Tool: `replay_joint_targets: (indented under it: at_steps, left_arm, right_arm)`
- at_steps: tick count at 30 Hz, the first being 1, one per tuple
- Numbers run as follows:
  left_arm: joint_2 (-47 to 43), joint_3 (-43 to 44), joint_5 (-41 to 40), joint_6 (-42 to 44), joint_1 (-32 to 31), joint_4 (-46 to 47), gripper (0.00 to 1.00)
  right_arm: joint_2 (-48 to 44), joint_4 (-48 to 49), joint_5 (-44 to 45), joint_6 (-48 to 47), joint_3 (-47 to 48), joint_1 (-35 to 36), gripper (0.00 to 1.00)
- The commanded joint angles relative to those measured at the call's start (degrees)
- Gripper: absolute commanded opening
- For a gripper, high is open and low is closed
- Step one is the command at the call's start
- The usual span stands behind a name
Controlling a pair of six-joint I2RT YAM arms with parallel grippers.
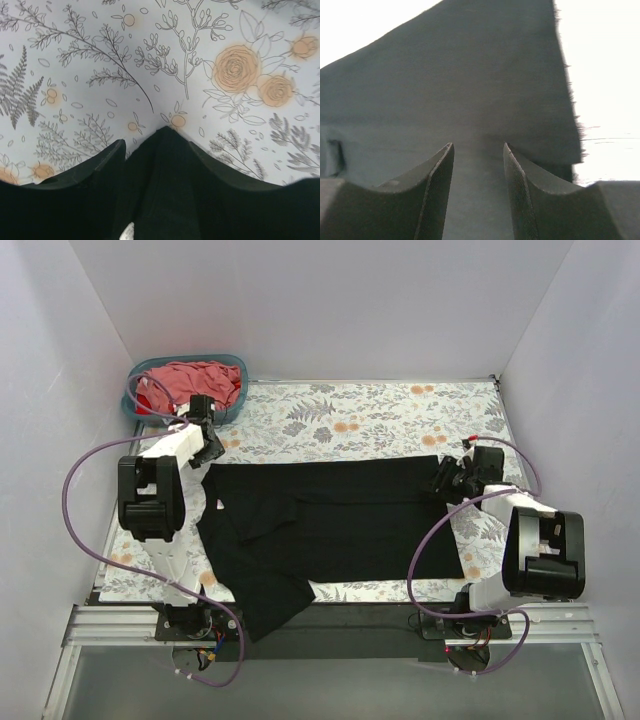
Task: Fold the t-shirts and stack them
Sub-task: Fold the tshirt
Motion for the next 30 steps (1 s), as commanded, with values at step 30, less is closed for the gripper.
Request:
replay_joint_targets:
  at_steps: [30]
  left_arm:
    - [-36.6, -39.9, 32.3, -14.2, -2.6, -3.2, 0.38]
  right_arm:
    - [20.5, 25.9, -5.1, 27.4, 14.9, 49.9, 0.43]
